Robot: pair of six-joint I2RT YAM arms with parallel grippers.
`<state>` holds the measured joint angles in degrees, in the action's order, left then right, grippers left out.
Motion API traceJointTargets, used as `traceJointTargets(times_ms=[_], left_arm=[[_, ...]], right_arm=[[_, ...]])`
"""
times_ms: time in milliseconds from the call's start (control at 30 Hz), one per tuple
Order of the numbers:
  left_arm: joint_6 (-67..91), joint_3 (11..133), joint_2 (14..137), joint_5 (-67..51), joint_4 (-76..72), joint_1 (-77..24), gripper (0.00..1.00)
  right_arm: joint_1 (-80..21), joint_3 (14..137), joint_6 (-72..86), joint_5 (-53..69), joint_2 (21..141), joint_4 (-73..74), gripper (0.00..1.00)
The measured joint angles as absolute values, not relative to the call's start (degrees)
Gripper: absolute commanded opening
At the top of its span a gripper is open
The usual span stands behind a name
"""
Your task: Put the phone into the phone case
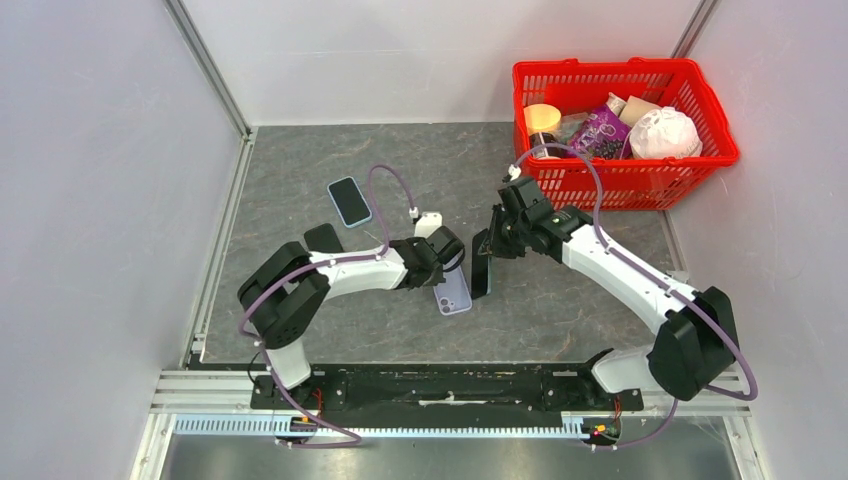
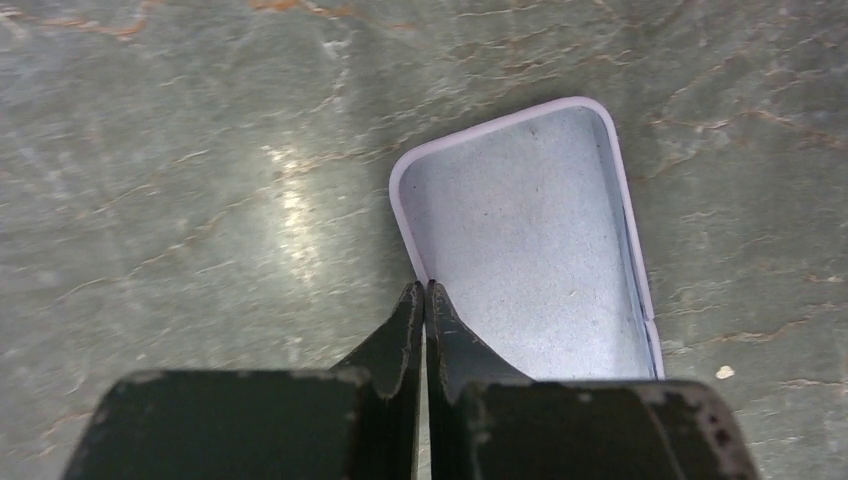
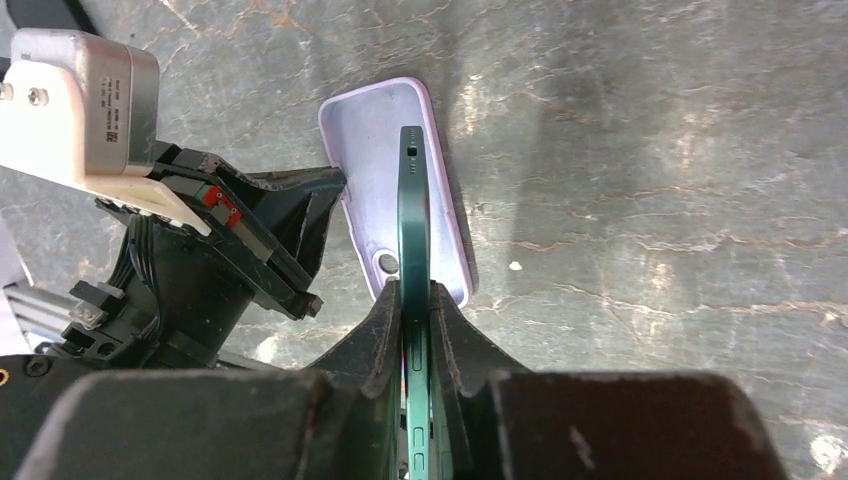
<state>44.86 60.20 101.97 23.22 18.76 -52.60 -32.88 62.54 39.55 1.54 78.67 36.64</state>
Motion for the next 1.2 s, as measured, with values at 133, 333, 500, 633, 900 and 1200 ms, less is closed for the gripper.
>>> traceJointTargets(times_ms=[133, 333, 500, 633, 900, 1200], left_arm=[[44.7, 59.6, 99.3, 25.8, 22.2, -52.4, 0.02], [42.5, 56.5, 94.6, 26.7, 23.2, -50.6, 0.02], [38.7, 53.2, 94.3, 24.1, 22.0, -46.7, 0.02], [35.3, 52.1, 94.2, 21.0, 20.9, -44.3, 0.11], [31.9, 50.1, 92.4, 16.9, 18.4, -42.5, 0.53], [32.3, 49.6, 84.9, 14.8, 19.7, -42.3, 0.7]], right_arm=[[-33.1, 62.5, 39.6, 4.7, 80.1, 34.5, 0.0], [-34.7, 62.5, 40.0, 9.6, 85.8, 29.8, 0.0], [-36.2, 63.6, 40.5, 14.0, 92.5, 25.9, 0.0], [-37.5, 65.8, 40.4, 16.5, 97.1, 24.1, 0.0], [-39.0, 71.3, 40.0, 18.3, 101.6, 23.1, 0.0], [-38.9, 74.7, 38.0, 17.9, 103.7, 24.4, 0.0]])
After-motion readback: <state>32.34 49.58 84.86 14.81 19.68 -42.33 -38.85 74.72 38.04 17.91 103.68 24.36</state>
